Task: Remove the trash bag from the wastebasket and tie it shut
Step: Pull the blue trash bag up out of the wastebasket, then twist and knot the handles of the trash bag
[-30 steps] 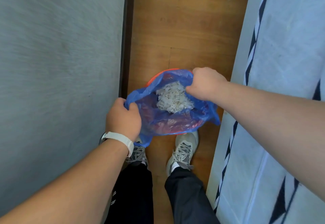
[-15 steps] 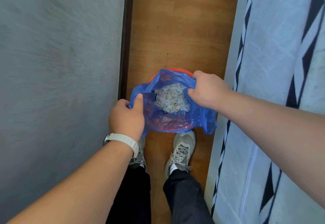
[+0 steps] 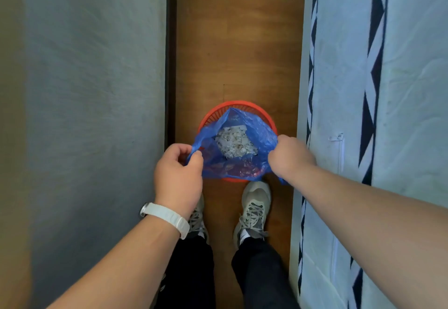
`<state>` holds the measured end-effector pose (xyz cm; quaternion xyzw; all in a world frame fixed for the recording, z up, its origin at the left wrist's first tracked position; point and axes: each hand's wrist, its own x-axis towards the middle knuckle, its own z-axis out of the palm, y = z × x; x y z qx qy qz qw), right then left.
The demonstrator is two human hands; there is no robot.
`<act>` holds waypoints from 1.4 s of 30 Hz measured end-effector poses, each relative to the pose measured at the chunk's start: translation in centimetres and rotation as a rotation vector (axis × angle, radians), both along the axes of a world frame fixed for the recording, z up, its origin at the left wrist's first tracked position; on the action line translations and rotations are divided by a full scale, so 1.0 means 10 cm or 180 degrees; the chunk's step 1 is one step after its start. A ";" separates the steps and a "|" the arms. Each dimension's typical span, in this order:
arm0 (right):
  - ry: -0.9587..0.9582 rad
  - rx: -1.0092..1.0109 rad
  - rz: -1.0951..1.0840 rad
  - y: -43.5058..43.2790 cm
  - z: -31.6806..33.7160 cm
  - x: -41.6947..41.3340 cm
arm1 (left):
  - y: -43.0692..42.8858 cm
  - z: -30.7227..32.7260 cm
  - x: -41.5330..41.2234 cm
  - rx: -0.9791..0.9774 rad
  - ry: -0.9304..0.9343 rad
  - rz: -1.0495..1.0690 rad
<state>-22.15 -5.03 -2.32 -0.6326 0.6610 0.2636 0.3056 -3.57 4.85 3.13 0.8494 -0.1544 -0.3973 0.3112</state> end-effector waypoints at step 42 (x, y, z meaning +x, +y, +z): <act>-0.3680 0.0156 -0.3309 -0.04 5.23 0.64 | 0.11 4.67 -0.04 -0.1164 0.0233 -0.1181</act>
